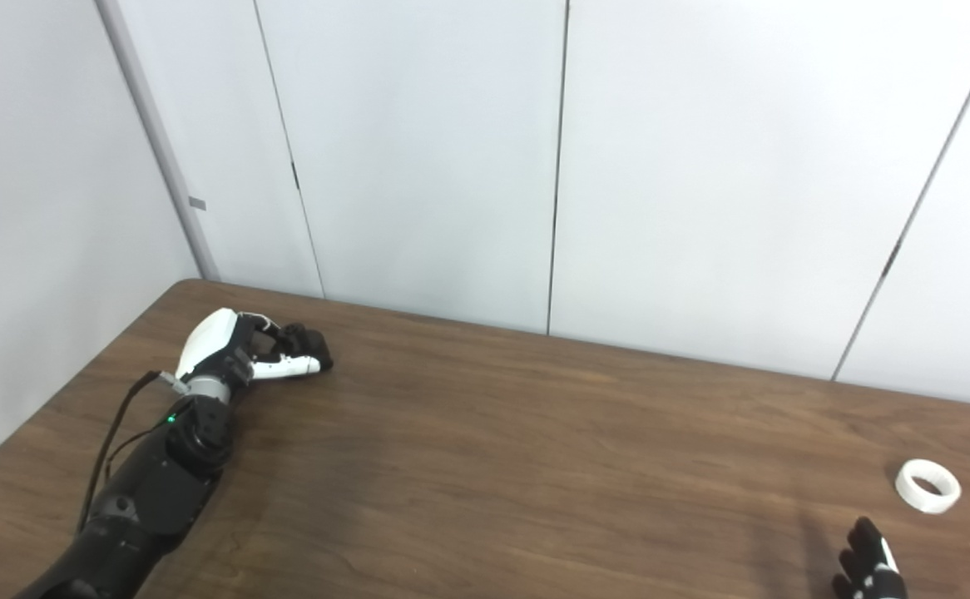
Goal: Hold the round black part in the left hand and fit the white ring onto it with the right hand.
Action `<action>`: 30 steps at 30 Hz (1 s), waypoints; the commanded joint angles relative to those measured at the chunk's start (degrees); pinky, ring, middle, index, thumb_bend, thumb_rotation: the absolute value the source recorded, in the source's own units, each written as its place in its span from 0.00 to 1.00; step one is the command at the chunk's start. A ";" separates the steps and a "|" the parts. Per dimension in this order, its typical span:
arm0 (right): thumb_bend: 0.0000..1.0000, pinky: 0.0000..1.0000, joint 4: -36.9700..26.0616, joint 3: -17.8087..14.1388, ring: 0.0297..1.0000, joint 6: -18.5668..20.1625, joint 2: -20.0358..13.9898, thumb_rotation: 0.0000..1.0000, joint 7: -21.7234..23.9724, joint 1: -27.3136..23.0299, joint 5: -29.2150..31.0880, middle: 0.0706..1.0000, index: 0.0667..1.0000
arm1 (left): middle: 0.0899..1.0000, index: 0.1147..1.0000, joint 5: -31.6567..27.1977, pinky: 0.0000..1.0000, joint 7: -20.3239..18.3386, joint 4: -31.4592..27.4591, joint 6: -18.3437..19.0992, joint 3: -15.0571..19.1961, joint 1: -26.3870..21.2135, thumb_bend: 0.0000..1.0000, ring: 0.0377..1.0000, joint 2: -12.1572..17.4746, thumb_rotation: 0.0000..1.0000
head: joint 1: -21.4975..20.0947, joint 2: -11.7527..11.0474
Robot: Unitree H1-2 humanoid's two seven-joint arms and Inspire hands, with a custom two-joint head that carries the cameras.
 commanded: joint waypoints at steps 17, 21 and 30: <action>0.36 1.00 -2.15 0.24 1.00 0.59 0.61 1.00 -0.30 0.76 -0.22 1.00 0.99 | 0.76 0.42 1.83 1.00 1.70 -5.86 -0.78 -1.11 0.19 0.52 0.90 2.33 0.05 | -1.16 1.03; 0.35 1.00 -2.59 0.61 1.00 1.08 0.77 1.00 -0.73 0.64 -1.05 0.99 0.98 | 0.76 0.42 2.09 1.00 1.13 -12.35 -0.80 -1.09 3.04 0.52 0.91 1.88 0.05 | -2.03 1.51; 0.30 1.00 -2.34 1.05 1.00 0.74 1.25 1.00 -1.32 0.45 -1.67 0.98 0.97 | 0.76 0.42 6.43 1.00 -0.26 -24.26 0.76 -3.54 7.86 0.52 0.91 0.30 0.05 | -3.95 2.51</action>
